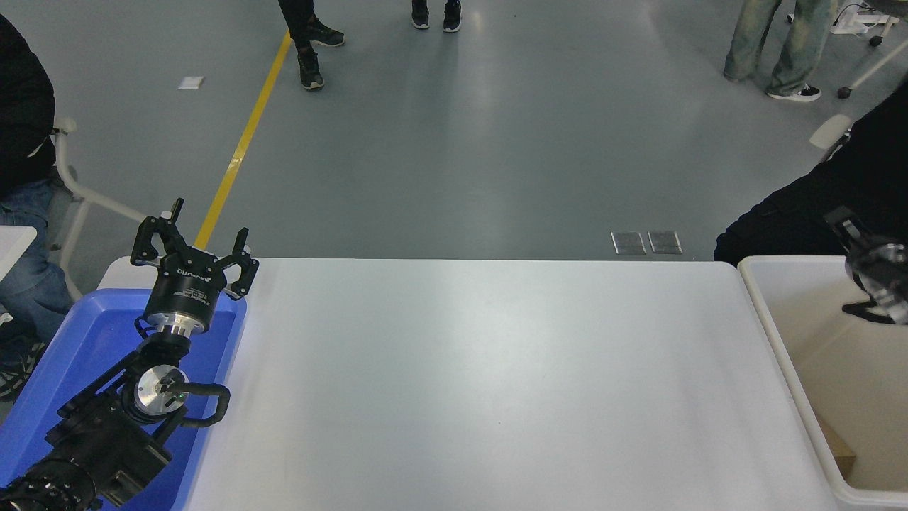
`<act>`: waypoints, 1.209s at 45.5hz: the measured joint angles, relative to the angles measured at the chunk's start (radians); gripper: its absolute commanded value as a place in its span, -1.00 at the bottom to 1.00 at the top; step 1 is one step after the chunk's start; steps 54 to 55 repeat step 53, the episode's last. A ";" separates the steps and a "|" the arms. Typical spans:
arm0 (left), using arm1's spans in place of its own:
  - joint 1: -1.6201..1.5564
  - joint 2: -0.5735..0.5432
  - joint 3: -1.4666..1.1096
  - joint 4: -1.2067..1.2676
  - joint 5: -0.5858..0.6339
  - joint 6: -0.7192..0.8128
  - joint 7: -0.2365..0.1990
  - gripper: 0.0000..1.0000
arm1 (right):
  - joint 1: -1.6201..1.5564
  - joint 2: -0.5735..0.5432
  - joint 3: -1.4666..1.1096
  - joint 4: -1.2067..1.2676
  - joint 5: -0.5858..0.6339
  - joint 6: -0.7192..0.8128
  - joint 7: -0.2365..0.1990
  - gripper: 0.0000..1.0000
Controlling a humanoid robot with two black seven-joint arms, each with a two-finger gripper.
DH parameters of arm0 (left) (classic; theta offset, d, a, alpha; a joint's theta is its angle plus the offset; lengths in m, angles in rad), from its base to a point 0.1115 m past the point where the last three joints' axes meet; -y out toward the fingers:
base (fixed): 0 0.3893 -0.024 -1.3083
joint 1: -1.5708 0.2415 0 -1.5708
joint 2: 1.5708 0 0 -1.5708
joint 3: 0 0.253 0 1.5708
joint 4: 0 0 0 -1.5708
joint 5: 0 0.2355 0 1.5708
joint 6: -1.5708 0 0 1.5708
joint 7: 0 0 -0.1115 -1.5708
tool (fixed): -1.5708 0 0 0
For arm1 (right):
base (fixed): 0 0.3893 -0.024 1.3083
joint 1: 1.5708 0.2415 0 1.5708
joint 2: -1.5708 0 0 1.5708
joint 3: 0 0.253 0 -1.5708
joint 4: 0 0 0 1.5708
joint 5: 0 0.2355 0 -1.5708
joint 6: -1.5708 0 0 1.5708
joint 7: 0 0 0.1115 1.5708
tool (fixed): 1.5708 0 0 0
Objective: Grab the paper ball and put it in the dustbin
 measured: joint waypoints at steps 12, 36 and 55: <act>0.000 0.000 0.001 0.001 0.000 0.000 0.000 0.96 | 0.329 0.065 -0.186 0.264 -0.004 0.148 0.000 1.00; 0.000 0.000 0.000 0.001 0.000 0.000 0.000 0.96 | 0.827 0.184 -0.371 0.727 -0.006 0.605 -0.001 1.00; 0.001 0.000 -0.001 0.001 0.000 0.000 0.000 0.96 | 1.020 0.195 -0.380 0.902 -0.006 0.834 -0.001 1.00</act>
